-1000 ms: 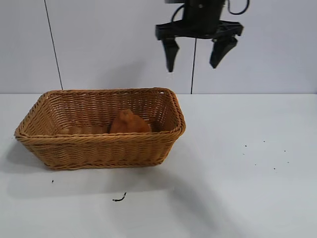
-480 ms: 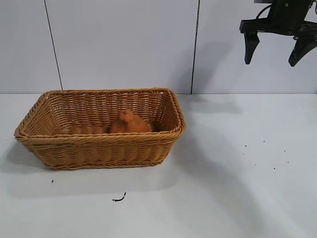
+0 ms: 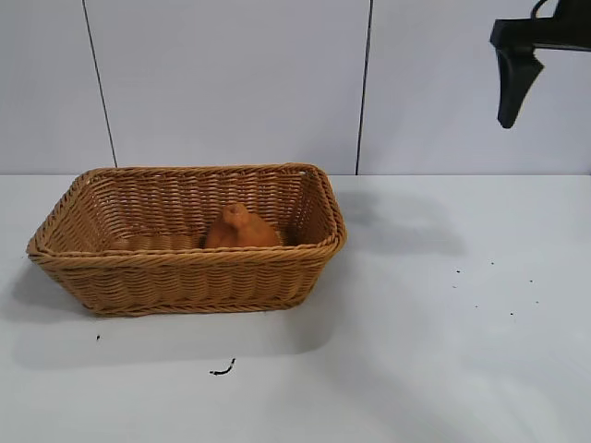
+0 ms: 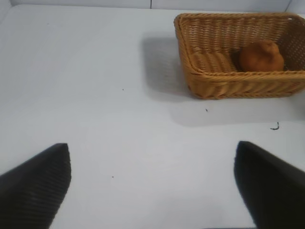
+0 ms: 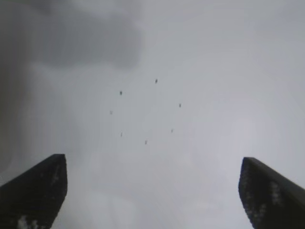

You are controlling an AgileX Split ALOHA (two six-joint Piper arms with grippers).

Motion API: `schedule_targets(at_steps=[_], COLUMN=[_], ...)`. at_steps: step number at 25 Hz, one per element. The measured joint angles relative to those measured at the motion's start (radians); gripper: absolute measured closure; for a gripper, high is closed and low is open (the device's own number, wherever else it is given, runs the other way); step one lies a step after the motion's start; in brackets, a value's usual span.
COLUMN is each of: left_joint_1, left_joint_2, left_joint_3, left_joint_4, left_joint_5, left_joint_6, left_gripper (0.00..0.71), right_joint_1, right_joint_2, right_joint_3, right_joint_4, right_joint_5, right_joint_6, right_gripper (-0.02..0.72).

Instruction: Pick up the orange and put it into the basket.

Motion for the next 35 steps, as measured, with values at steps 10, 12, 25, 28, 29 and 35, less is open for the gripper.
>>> schedule_targets(at_steps=[10,12,25,28,29,35], left_joint_1=[0.000,0.000,0.000,0.000,0.000,0.000], left_joint_2=[0.000,0.000,0.000,0.000,0.000,0.000], left_joint_3=[0.000,0.000,0.000,0.000,0.000,0.000], left_joint_4=[0.000,0.000,0.000,0.000,0.000,0.000], left_joint_5=[0.000,0.000,0.000,0.000,0.000,0.000], left_joint_6=[0.000,0.000,0.000,0.000,0.000,0.000], left_gripper=[0.044,0.044,0.044,0.044,0.044,0.044], right_joint_1=[0.000,0.000,0.000,0.000,0.000,0.000], right_joint_2=[-0.691,-0.833,-1.325,-1.333,-1.333,-1.333], right_joint_3=[0.523,0.576,0.593,0.593,0.593,0.593], right_joint_4=[-0.003,-0.003,-0.004,-0.004,-0.004,-0.004], right_joint_5=[-0.148,-0.173,-0.195,-0.195,-0.195,-0.195], right_joint_6=[-0.010,-0.015,-0.022,-0.022,-0.022,-0.022], right_gripper=[0.029,0.029,0.029,0.029,0.029,0.029])
